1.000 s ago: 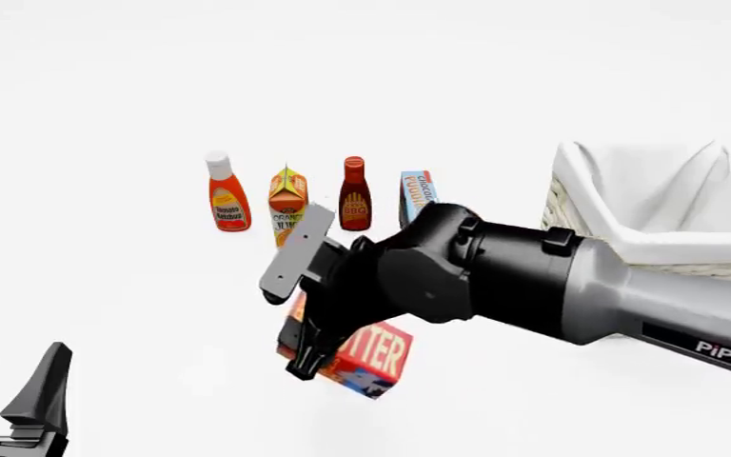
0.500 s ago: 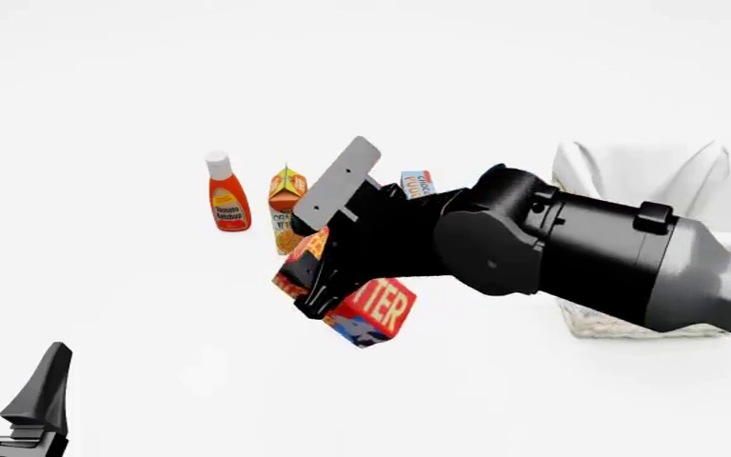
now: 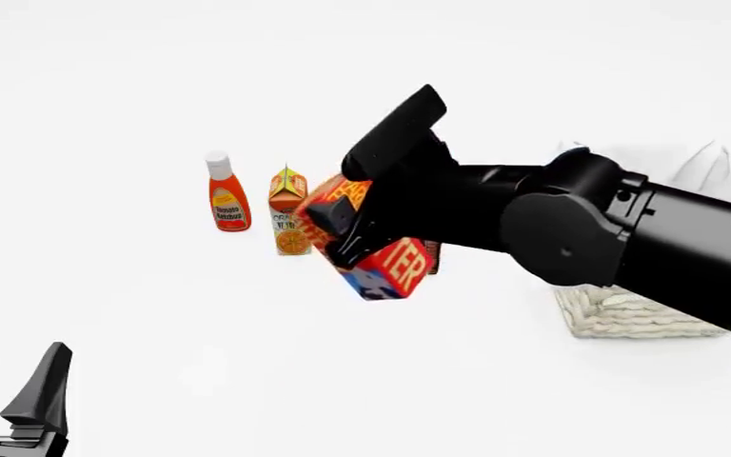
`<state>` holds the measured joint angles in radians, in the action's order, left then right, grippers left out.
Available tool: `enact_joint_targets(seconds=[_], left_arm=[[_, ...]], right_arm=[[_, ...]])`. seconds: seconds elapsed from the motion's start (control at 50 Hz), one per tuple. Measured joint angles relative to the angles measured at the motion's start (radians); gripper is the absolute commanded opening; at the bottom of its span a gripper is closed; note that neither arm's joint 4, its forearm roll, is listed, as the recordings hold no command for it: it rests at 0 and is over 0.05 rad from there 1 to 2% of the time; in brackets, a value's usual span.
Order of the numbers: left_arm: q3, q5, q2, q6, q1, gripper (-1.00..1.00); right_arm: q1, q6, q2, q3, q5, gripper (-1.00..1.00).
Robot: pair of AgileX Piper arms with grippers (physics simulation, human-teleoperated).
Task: Pick the butter and place it in the basket.
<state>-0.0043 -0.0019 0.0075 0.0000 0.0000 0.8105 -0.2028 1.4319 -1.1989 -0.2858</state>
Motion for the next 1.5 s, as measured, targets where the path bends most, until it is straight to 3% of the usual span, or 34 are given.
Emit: enact_joint_targets(seconds=[0.6, 1.5], left_arm=[[0.000, 0.000, 0.000, 0.000, 0.000, 1.00], [0.000, 0.000, 0.000, 0.000, 0.000, 1.00]], right_arm=[[-0.143, -0.013, -0.072, 0.033, 0.135, -1.00], [-0.288, -0.009, -0.237, 0.035, 0.161, -1.00]])
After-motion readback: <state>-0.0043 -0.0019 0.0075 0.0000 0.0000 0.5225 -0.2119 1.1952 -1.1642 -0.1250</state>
